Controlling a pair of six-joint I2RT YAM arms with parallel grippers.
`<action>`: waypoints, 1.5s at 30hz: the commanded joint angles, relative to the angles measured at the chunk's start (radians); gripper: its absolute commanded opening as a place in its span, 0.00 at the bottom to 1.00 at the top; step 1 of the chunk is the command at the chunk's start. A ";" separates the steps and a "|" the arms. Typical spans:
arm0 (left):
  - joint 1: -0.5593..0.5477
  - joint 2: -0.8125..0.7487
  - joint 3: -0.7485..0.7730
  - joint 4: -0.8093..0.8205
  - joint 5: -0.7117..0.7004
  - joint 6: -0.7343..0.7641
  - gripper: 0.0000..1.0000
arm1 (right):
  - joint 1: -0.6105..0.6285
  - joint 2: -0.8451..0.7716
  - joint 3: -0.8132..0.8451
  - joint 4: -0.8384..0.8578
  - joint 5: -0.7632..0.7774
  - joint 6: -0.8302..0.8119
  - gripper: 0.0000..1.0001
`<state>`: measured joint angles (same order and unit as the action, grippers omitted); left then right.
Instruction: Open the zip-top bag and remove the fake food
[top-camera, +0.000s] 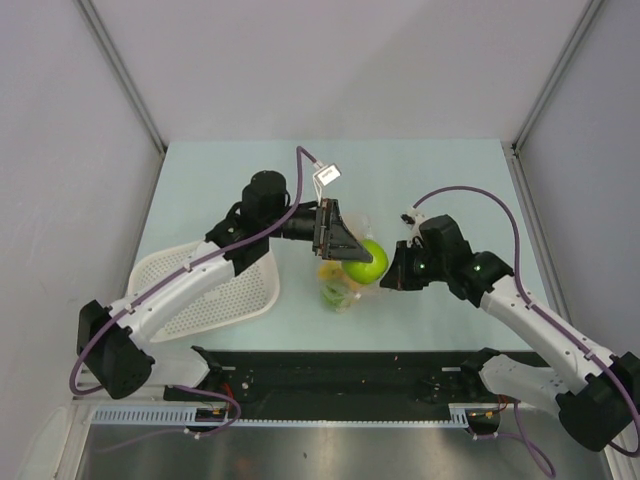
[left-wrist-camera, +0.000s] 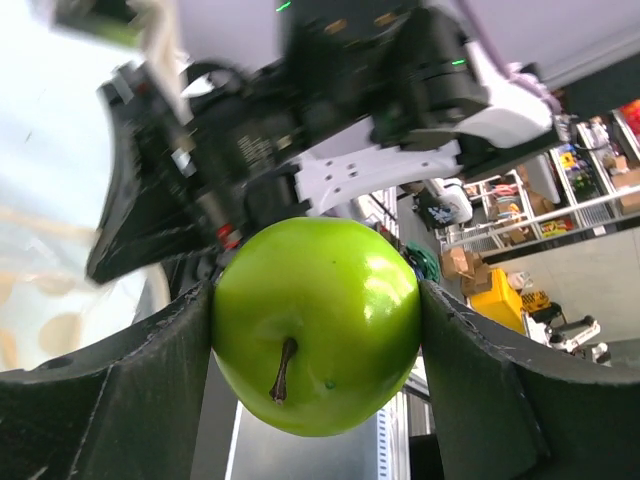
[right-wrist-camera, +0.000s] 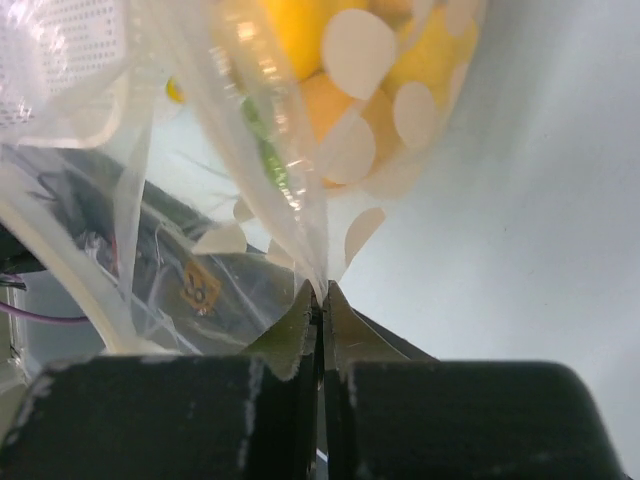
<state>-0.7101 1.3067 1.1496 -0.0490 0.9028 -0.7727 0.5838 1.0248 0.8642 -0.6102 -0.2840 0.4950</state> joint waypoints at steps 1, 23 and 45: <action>0.008 -0.029 0.058 0.174 0.051 -0.085 0.04 | -0.002 0.008 0.041 -0.013 0.002 -0.026 0.00; 0.276 -0.333 -0.123 -0.710 -1.062 0.218 0.00 | -0.068 0.030 0.197 -0.048 -0.067 -0.059 0.00; 0.434 -0.142 -0.536 -0.385 -0.954 0.165 0.78 | -0.118 0.061 0.197 -0.051 -0.191 -0.125 0.00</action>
<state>-0.2844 1.1618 0.6445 -0.4721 -0.1036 -0.6106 0.4698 1.0924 1.0348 -0.6704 -0.4397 0.3908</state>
